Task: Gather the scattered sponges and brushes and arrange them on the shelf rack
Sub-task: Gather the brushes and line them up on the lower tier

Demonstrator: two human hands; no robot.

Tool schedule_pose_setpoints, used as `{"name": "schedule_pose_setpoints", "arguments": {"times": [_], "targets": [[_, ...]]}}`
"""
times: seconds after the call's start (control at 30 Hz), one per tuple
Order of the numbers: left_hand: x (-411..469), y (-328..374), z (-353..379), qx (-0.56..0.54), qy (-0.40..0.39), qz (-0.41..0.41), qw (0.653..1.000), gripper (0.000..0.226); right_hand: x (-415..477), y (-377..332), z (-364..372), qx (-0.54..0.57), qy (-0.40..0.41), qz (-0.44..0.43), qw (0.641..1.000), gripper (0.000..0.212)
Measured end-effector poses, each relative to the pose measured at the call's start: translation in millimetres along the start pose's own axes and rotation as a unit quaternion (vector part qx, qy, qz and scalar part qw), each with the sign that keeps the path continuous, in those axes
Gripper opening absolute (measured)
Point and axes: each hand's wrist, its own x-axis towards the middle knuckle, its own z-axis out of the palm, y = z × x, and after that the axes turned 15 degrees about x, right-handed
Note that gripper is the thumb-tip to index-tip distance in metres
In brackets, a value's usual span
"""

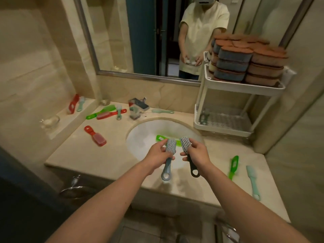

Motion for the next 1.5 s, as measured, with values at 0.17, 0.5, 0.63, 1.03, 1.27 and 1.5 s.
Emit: {"name": "schedule_pose_setpoints", "arguments": {"times": [0.17, 0.5, 0.63, 1.03, 1.27, 1.5], "targets": [[70.8, 44.9, 53.4, 0.01, 0.019, -0.002, 1.0, 0.048, 65.1, -25.5, -61.9, 0.033, 0.027, -0.001, 0.999, 0.04], [188.3, 112.4, 133.9, 0.053, 0.028, -0.03, 0.998, 0.046, 167.6, -64.2, -158.8, 0.061, 0.103, 0.035, 0.992, 0.02], [233.8, 126.2, 153.2, 0.08, 0.012, -0.046, 0.996, 0.051, 212.3, -70.3, -175.4, 0.075, 0.133, 0.047, 0.987, 0.021], [332.0, 136.3, 186.9, 0.234, 0.008, -0.1, 0.967, 0.03, 311.9, -54.1, -194.0, 0.02, 0.157, 0.077, 0.984, 0.034], [351.2, 133.5, 188.5, 0.255, -0.011, -0.052, 0.965, 0.028, 333.7, -39.4, -196.6, 0.022, 0.136, 0.091, 0.986, 0.024], [343.6, 120.5, 195.5, 0.303, 0.043, 0.025, 0.952, 0.038, 339.0, -40.5, -189.3, -0.06, 0.13, 0.042, 0.989, 0.022]]}}
